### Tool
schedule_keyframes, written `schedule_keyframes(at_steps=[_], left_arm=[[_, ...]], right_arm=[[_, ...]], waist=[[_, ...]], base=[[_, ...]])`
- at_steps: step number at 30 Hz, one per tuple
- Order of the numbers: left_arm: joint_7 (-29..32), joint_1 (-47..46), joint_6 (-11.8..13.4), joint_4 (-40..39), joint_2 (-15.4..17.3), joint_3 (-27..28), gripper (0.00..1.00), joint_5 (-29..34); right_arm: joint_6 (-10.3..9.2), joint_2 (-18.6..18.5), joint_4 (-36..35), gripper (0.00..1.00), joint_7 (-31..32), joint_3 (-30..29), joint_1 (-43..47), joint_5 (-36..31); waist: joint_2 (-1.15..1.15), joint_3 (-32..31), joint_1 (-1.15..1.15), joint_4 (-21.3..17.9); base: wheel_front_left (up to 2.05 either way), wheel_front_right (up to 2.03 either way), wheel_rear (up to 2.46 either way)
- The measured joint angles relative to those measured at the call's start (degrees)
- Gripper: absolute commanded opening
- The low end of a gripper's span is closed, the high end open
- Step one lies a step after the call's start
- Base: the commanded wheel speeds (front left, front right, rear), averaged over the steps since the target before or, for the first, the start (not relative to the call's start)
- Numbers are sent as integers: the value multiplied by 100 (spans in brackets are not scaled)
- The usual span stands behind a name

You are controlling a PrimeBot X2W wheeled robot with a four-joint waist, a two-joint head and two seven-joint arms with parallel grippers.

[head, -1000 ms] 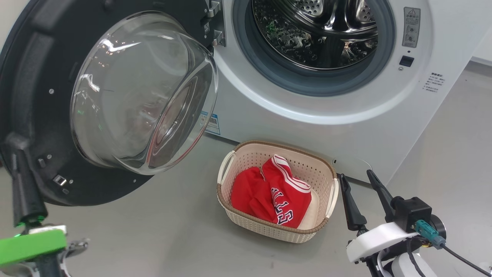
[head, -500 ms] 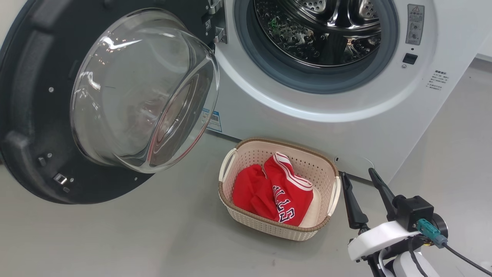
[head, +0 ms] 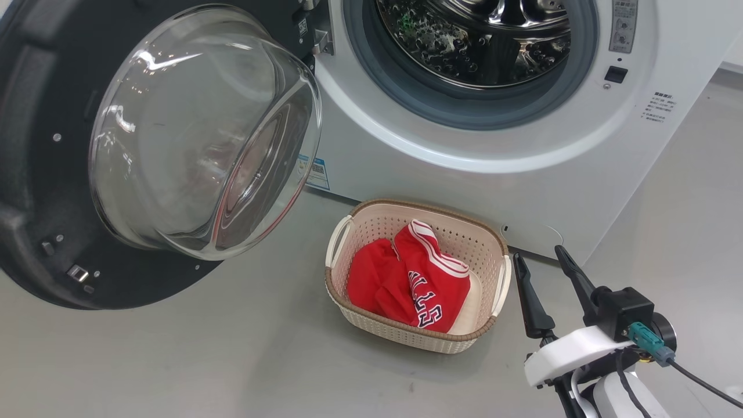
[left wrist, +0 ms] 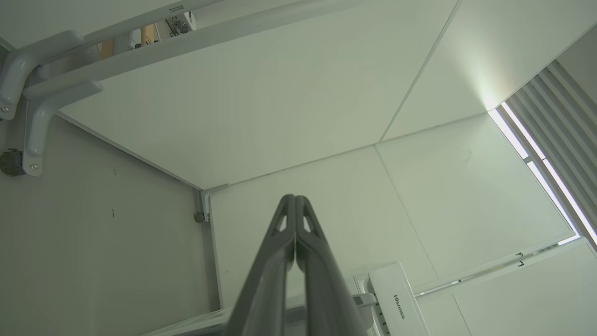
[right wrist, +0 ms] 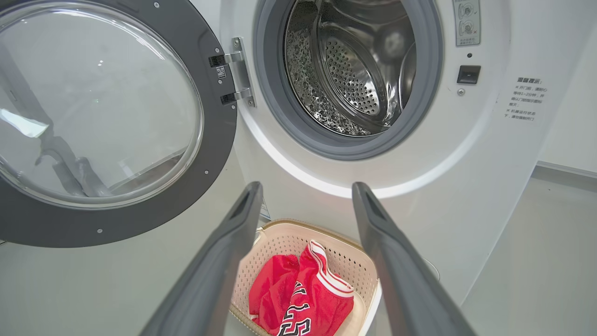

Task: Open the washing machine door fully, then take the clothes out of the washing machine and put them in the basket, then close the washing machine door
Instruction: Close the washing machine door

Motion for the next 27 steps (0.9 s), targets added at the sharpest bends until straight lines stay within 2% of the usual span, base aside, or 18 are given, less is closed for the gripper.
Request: schedule_keyframes(at_steps=[7,19,27], left_arm=[[577,-65,47,602,301,-219,0,-197],[1348,-236,76,1079,546,-648,0,-324],[1731,-432,64,1325,566,-862,0,-488]], right_arm=[[7,-14,-15,100,30,45,-82,-34],[9,-53,-54,100,74,63,-212,-48],[5,-111,-77,100,74,-1,-275,-48]], waist=[[0,91,0,-111],[0,251,0,-313],[0,380,0,-393]], base=[[0,0,0],[0,0,0],[0,0,0]])
